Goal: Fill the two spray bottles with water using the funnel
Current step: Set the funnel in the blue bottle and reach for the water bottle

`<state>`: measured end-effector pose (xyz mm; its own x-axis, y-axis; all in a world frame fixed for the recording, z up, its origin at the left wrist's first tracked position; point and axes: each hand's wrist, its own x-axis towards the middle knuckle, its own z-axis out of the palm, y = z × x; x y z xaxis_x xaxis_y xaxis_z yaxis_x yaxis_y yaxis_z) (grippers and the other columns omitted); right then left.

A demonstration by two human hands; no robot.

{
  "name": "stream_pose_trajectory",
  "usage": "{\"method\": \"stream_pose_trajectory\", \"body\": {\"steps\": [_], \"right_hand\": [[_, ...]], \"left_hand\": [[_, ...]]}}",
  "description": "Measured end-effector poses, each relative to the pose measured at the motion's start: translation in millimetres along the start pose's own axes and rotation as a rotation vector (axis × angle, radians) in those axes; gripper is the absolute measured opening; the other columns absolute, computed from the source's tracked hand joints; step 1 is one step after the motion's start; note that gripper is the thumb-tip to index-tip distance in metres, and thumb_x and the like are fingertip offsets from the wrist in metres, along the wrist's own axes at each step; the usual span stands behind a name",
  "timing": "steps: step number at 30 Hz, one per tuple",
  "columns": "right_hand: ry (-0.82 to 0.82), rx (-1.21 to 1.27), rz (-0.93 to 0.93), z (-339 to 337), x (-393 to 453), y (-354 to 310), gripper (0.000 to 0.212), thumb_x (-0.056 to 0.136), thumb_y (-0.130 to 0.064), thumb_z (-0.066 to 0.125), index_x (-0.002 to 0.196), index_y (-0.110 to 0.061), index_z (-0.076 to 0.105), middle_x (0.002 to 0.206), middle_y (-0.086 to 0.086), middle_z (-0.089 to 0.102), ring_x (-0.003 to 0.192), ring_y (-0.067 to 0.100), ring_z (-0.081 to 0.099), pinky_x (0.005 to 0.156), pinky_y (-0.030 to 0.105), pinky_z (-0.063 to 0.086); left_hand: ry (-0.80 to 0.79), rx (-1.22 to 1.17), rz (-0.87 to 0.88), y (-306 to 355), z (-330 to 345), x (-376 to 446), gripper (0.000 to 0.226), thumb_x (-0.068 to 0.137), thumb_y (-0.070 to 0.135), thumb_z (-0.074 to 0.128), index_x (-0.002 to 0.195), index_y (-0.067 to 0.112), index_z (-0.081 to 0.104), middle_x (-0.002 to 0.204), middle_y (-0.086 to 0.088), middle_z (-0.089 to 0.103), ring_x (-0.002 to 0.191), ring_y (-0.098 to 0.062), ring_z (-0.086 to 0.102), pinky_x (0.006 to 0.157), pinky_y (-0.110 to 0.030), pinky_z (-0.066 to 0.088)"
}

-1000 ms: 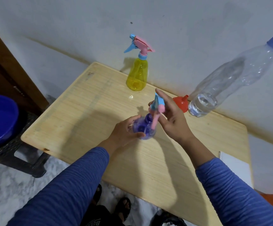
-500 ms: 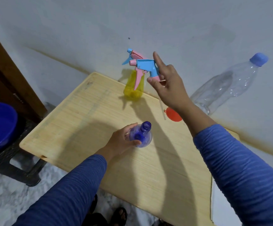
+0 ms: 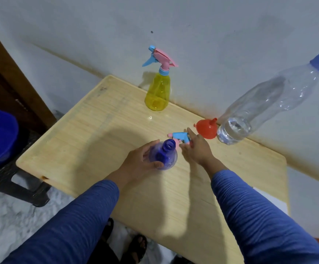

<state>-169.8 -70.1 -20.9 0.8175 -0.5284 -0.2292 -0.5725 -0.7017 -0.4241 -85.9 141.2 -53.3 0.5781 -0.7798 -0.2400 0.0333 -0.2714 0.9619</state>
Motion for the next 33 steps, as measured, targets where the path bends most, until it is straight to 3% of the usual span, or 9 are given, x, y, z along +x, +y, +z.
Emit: {"method": "stream_pose_trajectory", "body": {"steps": [2, 5, 8, 12, 15, 19, 26, 30, 33], "right_hand": [[0.066, 0.075, 0.015, 4, -3, 4, 0.065, 0.089, -0.036, 0.059, 0.145, -0.020, 0.030, 0.119, 0.015, 0.050, 0.105, 0.028, 0.054, 0.084, 0.031, 0.040], [0.350, 0.208, 0.061, 6, -6, 8, 0.066, 0.085, -0.043, 0.062, 0.142, -0.020, 0.038, 0.130, 0.008, 0.046, 0.114, 0.021, 0.052, 0.092, 0.033, 0.044], [0.557, 0.242, 0.199, 1, 0, 11, 0.072, 0.087, -0.040, 0.061, 0.146, -0.020, 0.025, 0.139, 0.011, 0.038, 0.123, 0.028, 0.047, 0.095, 0.039, 0.044], [0.524, 0.319, 0.357, -3, 14, 17, 0.076, 0.089, -0.036, 0.059, 0.148, -0.018, 0.015, 0.137, 0.015, 0.038, 0.117, 0.033, 0.051, 0.092, 0.039, 0.044], [0.496, 0.354, 0.377, 1, 23, 20, 0.076, 0.088, -0.037, 0.060, 0.147, -0.020, 0.015, 0.139, 0.012, 0.036, 0.115, 0.033, 0.052, 0.095, 0.041, 0.044], [0.495, 0.428, 0.373, 6, 34, 22, 0.076, 0.085, -0.035, 0.063, 0.145, -0.027, 0.018, 0.139, 0.010, 0.036, 0.113, 0.032, 0.053, 0.097, 0.044, 0.046], [0.527, 0.407, 0.405, 6, 49, 26, 0.067, 0.085, -0.031, 0.064, 0.142, -0.031, 0.028, 0.137, 0.009, 0.034, 0.115, 0.032, 0.052, 0.097, 0.042, 0.043], [0.546, 0.282, 0.343, 5, 52, 21, 0.065, 0.078, -0.034, 0.070, 0.135, -0.032, 0.039, 0.129, 0.010, 0.033, 0.109, 0.026, 0.048, 0.090, 0.036, 0.045], [0.587, 0.133, 0.270, 3, 50, 18, 0.064, 0.075, -0.035, 0.073, 0.131, -0.030, 0.043, 0.133, 0.015, 0.035, 0.119, 0.031, 0.042, 0.094, 0.041, 0.044]], "left_hand": [[0.011, -0.015, -0.015, -2, 1, 0, 0.079, 0.065, 0.034, 0.085, 0.134, 0.034, 0.047, 0.128, 0.015, 0.057, 0.115, 0.001, 0.056, 0.092, -0.012, 0.045], [0.040, -0.024, -0.021, -2, 3, 0, 0.077, 0.065, 0.029, 0.085, 0.132, 0.035, 0.049, 0.126, 0.016, 0.059, 0.113, 0.005, 0.056, 0.092, -0.010, 0.044], [0.035, -0.023, -0.022, -2, 3, 0, 0.078, 0.066, 0.026, 0.085, 0.135, 0.031, 0.048, 0.128, 0.014, 0.058, 0.114, 0.005, 0.056, 0.092, -0.009, 0.044], [0.029, -0.011, -0.022, -2, 3, 0, 0.087, 0.057, 0.046, 0.084, 0.134, 0.035, 0.047, 0.131, 0.013, 0.057, 0.118, 0.001, 0.055, 0.100, -0.020, 0.044], [0.033, -0.001, -0.029, -4, 2, 1, 0.086, 0.055, 0.049, 0.083, 0.133, 0.040, 0.047, 0.132, 0.014, 0.056, 0.120, -0.001, 0.054, 0.105, -0.029, 0.042], [0.040, -0.012, -0.041, -4, 3, 1, 0.082, 0.053, 0.049, 0.084, 0.127, 0.048, 0.047, 0.130, 0.017, 0.057, 0.119, 0.002, 0.053, 0.105, -0.027, 0.041], [0.042, -0.012, -0.039, -3, 4, 1, 0.088, 0.054, 0.047, 0.083, 0.134, 0.039, 0.046, 0.133, 0.016, 0.055, 0.121, 0.003, 0.051, 0.106, -0.025, 0.041], [0.039, -0.021, -0.037, -2, 4, 0, 0.087, 0.054, 0.045, 0.082, 0.133, 0.039, 0.045, 0.132, 0.016, 0.055, 0.121, 0.004, 0.051, 0.104, -0.020, 0.040], [0.034, -0.021, -0.036, -2, 5, 0, 0.086, 0.055, 0.046, 0.082, 0.132, 0.040, 0.045, 0.132, 0.017, 0.055, 0.120, 0.005, 0.051, 0.102, -0.018, 0.041]]}}
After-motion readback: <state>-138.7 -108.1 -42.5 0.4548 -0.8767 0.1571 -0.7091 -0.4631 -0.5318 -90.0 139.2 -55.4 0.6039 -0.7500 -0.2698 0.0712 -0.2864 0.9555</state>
